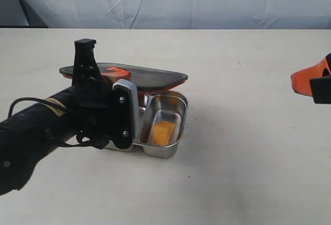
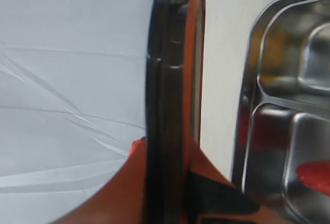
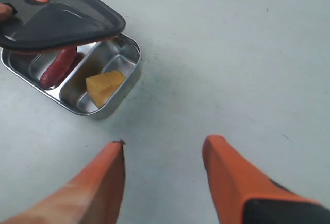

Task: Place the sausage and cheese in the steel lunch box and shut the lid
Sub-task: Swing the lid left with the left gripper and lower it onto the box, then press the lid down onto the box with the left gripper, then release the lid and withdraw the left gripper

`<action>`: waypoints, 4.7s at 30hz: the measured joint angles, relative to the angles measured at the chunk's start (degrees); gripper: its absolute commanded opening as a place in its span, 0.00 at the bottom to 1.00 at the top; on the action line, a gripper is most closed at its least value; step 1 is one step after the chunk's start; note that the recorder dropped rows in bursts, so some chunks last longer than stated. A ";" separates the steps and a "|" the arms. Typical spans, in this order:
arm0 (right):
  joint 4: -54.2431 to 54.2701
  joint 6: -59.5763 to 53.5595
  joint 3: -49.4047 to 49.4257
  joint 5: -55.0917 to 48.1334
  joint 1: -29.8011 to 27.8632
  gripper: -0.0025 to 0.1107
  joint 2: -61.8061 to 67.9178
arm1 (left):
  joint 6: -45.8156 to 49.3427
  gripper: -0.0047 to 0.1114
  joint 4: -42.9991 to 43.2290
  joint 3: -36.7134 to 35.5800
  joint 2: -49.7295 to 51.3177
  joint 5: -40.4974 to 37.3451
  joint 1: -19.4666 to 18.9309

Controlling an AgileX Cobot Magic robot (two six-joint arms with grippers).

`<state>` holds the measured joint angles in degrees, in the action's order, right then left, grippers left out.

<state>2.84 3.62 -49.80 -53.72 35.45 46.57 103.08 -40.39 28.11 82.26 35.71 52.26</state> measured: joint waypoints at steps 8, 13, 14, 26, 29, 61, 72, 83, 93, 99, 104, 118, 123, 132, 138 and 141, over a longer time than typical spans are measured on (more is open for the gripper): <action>0.00 0.00 0.00 -0.77 0.00 0.45 0.00 | 0.86 0.04 -6.46 0.00 6.59 2.92 1.28; 0.00 0.00 0.00 -1.11 0.00 0.45 0.00 | 0.86 0.04 -8.38 0.00 6.85 2.33 1.28; -0.13 0.00 0.00 -1.11 0.00 0.45 0.00 | 0.97 0.04 -8.82 0.00 6.85 1.58 1.28; -0.23 0.00 0.00 -1.15 0.00 0.45 0.00 | 1.30 0.04 -8.55 0.12 6.85 -5.48 1.28; -0.34 0.00 0.00 -1.24 0.00 0.45 0.00 | 1.41 0.04 -7.76 0.12 6.85 -6.60 1.28; -0.34 0.13 0.00 -1.67 0.00 0.45 0.00 | 1.82 0.52 -4.28 0.61 6.31 -21.58 1.17; -0.34 0.22 0.00 -2.06 0.00 0.45 0.00 | 1.36 0.52 -4.38 0.26 2.08 -24.08 1.17; -0.34 0.22 0.00 -2.06 0.00 0.45 0.00 | 1.24 0.52 -4.49 0.15 -2.31 -25.97 1.28; -0.34 0.22 0.00 -2.17 0.00 0.45 0.00 | 1.24 0.52 -4.62 0.15 -3.72 -33.48 1.28; -0.34 0.22 0.00 -2.17 0.00 0.45 0.00 | 1.24 0.52 -4.62 0.15 -3.72 -34.76 1.28; -0.34 0.22 0.00 -2.17 0.00 0.45 0.00 | 1.24 0.52 -4.62 0.15 -3.76 -36.08 1.28; -0.34 0.03 0.00 -2.17 0.00 0.45 0.00 | 0.93 0.04 -36.78 0.42 -19.07 -2.72 1.36; -0.34 2.45 0.00 -0.19 0.00 0.45 0.11 | 4.61 0.04 -57.60 3.07 -19.07 8.77 1.24; 0.49 3.41 0.00 1.50 0.00 0.45 0.11 | 4.26 0.04 -43.37 4.42 -17.25 3.43 -8.81; 0.72 3.41 0.00 1.63 0.00 0.45 0.11 | -1.07 0.04 -40.24 9.70 -16.88 1.03 -23.05; 0.72 3.41 0.00 1.51 0.00 0.45 0.11 | 0.69 0.04 -51.76 11.30 -15.76 -3.38 -32.24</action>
<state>3.56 7.02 -49.80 -52.21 35.45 46.69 103.77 -92.14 39.41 66.50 32.33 20.02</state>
